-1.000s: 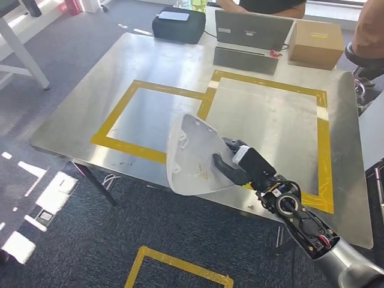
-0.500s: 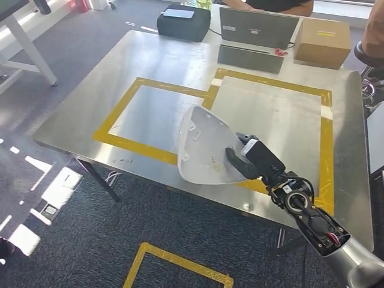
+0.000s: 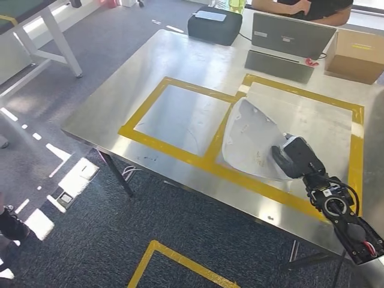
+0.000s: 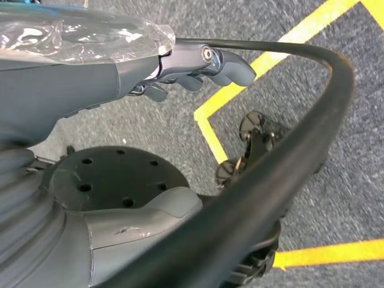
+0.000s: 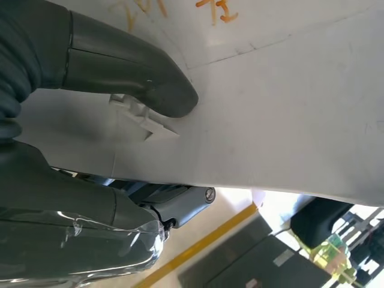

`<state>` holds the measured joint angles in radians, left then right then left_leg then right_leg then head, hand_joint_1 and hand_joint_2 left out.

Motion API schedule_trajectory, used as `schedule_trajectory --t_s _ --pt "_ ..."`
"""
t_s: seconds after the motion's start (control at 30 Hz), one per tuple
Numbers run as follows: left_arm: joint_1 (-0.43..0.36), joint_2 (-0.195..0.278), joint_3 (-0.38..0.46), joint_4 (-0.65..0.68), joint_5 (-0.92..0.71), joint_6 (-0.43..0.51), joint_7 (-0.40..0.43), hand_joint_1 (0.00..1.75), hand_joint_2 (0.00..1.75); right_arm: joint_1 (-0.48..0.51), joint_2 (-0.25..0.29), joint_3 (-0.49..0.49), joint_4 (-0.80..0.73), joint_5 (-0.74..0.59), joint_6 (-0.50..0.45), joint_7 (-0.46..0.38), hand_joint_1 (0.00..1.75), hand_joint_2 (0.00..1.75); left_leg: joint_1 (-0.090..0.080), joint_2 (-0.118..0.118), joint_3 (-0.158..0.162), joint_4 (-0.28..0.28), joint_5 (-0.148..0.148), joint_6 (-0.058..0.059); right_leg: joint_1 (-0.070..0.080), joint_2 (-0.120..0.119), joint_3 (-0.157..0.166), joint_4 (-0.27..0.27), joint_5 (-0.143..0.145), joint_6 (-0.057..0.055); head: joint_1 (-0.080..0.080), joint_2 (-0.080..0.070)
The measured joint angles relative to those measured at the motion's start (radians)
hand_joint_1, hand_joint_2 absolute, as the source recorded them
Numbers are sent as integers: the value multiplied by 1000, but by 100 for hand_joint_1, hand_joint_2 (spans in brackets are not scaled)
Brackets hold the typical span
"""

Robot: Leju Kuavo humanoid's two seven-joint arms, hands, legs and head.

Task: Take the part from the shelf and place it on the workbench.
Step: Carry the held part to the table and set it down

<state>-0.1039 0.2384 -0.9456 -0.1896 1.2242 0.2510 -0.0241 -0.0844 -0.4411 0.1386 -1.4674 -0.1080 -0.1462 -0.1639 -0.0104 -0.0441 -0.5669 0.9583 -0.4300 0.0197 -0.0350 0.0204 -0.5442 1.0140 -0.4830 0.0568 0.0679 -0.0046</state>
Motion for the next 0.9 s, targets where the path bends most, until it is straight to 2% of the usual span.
schedule_trajectory --t_s 0.03,0.1,0.17,0.23,0.3,0.33,0.37,0.4,0.47,0.53,0.57,0.63,0.7,0.73,0.8,0.83,0.87,0.9 --pt "-1 0 0 0 0 0 0 0 175 3 -2 -11 4 0 0 0 175 175 -1 -5 -5 6 -1 -4 0 7 12 -23 1 -3 0 0" --pt "0 1 0 0 1 0 -1 0 175 9 -4 -27 11 0 1 0 175 175 -1 -14 -14 11 2 -11 2 5 17 -28 -2 -13 -3 0" --pt "3 1 0 0 1 0 -1 0 175 11 -6 -37 15 3 1 2 175 175 0 -4 -23 32 -12 -21 1 -3 18 -31 1 -23 -7 0" --pt "2 1 0 0 1 0 -4 0 175 12 -9 -51 18 6 -1 7 175 175 2 19 -66 125 -63 -31 0 -13 19 -34 2 -31 -16 0" --pt "0 -2 0 0 1 -1 -9 0 175 16 -13 -67 24 11 -3 17 175 175 5 32 -134 256 -115 -36 3 -25 18 -34 1 -34 -23 0" --pt "0 -3 0 0 1 -1 -10 0 175 18 -16 -76 29 15 -4 23 175 175 6 34 -155 294 -121 -35 5 -31 18 -34 0 -35 -23 0" --pt "0 -4 0 0 2 -1 -11 0 175 19 -19 -84 34 20 -5 29 175 175 6 35 -158 295 -109 -31 7 -36 19 -34 0 -36 -24 0" --pt "0 -4 0 0 2 -1 -11 0 175 20 -22 -93 41 24 -6 34 175 175 4 36 -141 256 -81 -24 9 -40 20 -34 -1 -37 -24 0" --pt "0 -2 0 0 3 0 -11 0 175 20 -28 -114 52 31 -6 42 175 175 -7 50 -73 116 -19 -4 12 -47 22 -34 -3 -38 -24 0" --pt "-2 3 0 0 4 1 -11 0 175 22 -31 -133 63 35 -7 46 175 175 -20 68 -28 22 6 10 13 -53 22 -36 -5 -34 -24 0" --pt "-2 5 0 0 4 1 -11 0 175 23 -32 -138 68 37 -8 47 175 175 -25 71 -22 7 5 13 13 -57 23 -38 -6 -31 -24 0" --pt "-2 7 0 0 5 1 -11 0 175 27 -34 -144 76 42 -8 50 175 175 -23 65 -17 -7 10 15 11 -61 24 -41 -8 -24 -23 0" --pt "-1 6 1 0 5 2 -11 0 175 30 -38 -154 84 49 -9 54 175 175 -18 58 -3 -29 18 20 10 -48 10 -5 -37 -19 -22 0" --pt "-1 5 1 0 6 1 -11 0 175 31 -41 -162 89 51 -10 57 175 175 -15 55 3 -36 21 22 9 -37 -11 45 -66 -17 -20 0" --pt "-2 2 1 0 6 0 -12 0 175 33 -46 -178 106 54 -12 60 175 175 -16 45 7 -38 20 26 9 -26 -71 178 -124 -13 -17 0" --pt "-2 0 1 0 6 0 -12 0 175 34 -47 -186 117 56 -12 60 175 175 -16 40 8 -37 19 27 8 -24 -95 224 -135 -9 -15 0" --pt "-2 -3 1 0 6 0 -13 0 175 36 -48 -195 128 58 -13 58 175 175 -14 34 9 -35 17 26 6 -24 -103 235 -126 -4 -15 0" --pt "-1 -4 1 0 6 0 -14 0 175 38 -49 -204 138 61 -13 56 175 175 -13 28 10 -32 14 24 3 -24 -92 205 -98 1 -13 0"
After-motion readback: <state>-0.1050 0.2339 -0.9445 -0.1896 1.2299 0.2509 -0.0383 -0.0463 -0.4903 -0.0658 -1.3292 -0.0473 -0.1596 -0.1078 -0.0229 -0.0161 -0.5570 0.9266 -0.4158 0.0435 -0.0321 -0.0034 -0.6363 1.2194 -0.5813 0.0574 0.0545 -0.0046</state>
